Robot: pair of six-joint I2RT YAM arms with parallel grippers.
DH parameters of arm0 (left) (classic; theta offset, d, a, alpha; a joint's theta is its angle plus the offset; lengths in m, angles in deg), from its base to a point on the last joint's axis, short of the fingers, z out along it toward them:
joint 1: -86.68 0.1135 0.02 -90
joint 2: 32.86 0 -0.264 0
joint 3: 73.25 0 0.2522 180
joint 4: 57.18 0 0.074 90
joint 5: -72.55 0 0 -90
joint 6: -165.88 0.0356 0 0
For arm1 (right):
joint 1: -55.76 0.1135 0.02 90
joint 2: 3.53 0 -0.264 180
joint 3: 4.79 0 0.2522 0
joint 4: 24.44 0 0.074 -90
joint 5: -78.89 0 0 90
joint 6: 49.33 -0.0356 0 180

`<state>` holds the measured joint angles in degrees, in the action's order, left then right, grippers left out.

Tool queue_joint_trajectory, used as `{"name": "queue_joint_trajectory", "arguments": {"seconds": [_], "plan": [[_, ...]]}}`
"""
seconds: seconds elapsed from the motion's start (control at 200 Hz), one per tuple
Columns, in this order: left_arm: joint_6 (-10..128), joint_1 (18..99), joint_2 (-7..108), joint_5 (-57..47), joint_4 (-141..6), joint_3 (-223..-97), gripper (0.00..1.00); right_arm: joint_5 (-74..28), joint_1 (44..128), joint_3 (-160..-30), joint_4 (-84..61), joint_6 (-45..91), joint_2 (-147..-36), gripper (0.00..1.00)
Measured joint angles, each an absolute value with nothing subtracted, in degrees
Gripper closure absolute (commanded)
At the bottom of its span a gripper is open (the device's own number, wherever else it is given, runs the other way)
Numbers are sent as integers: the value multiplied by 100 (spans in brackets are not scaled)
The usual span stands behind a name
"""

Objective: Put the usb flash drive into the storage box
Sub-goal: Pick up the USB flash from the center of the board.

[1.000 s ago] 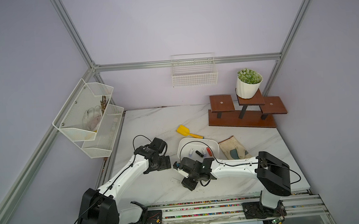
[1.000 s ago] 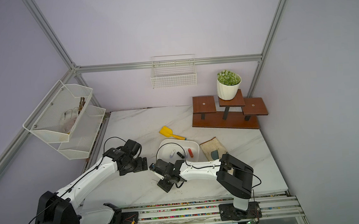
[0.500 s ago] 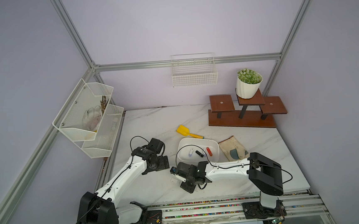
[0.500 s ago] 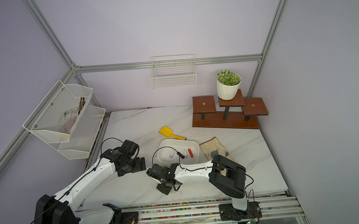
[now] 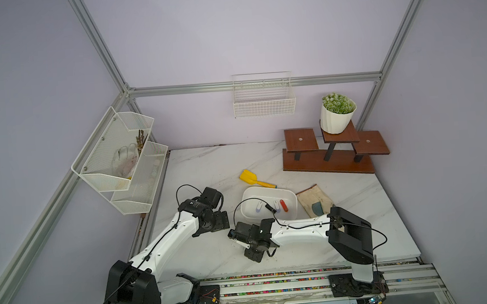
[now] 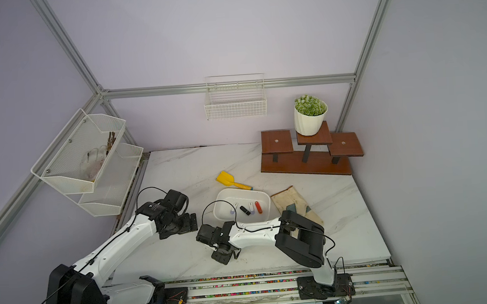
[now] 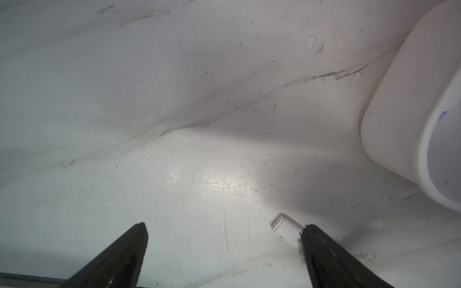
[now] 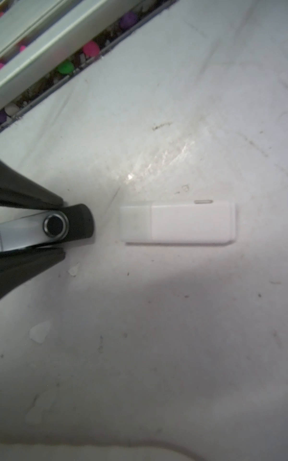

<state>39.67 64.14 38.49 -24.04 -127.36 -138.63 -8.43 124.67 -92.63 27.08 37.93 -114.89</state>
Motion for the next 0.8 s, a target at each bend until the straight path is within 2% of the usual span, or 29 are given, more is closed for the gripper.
{"name": "queue_joint_trajectory", "arguments": {"seconds": [0.16,0.56,0.8], "plan": [[3969,6416,3849,-2400,-12734,-13863,0,-834,12467,-9303,2793,3819,-11497,100],[4007,6416,3853,-2358,-12725,-13863,0,-797,12344,-9418,3270,3624,-11281,100],[4059,6416,4102,-2314,-12668,-13863,0,-248,11485,-10347,3692,3742,-10459,100]]}}
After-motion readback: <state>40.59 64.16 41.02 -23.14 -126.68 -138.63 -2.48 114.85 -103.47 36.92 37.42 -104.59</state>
